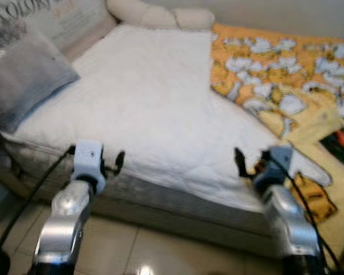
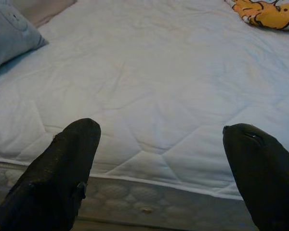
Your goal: Clean up the room
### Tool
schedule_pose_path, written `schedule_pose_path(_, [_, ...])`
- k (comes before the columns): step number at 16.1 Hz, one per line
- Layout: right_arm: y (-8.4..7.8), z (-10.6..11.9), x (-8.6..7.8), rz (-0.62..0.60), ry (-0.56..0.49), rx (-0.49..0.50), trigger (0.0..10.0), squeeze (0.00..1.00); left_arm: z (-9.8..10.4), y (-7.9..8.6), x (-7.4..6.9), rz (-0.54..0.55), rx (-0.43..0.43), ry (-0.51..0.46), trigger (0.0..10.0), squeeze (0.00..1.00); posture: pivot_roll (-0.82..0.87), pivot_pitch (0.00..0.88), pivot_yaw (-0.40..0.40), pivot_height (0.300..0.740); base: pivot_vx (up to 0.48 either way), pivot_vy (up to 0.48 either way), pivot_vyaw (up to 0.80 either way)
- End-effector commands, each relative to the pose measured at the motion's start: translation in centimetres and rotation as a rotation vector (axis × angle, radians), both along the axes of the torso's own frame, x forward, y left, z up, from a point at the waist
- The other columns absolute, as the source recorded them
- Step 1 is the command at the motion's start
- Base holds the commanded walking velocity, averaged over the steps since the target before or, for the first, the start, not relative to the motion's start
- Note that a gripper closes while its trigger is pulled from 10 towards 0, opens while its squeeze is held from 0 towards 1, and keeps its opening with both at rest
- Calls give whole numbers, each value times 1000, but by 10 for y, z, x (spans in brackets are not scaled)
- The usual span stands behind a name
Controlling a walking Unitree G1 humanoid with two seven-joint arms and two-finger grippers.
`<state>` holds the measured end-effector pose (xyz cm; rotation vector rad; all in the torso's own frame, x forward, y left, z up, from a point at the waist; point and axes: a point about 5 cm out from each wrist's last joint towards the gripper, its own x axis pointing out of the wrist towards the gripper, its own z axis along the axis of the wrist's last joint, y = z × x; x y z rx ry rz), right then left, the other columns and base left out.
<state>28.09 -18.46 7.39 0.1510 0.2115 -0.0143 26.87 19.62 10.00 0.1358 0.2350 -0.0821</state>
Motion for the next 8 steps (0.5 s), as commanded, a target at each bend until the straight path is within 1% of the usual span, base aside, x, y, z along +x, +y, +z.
schedule_pose_path(1, [-7, 2, 1, -24, -6, -12, 10000, 1000, 0, -5, 2, -19, -1, 2, 10000, 1000, -47, 0, 26, 740, 0, -412, 0])
schedule_pose_path(8, [-5, 4, 4, -19, -16, -14, 10000, 1000, 0, -6, 3, -24, -9, 1, 10000, 1000, -48, 0, 27, 740, 0, -411, 0])
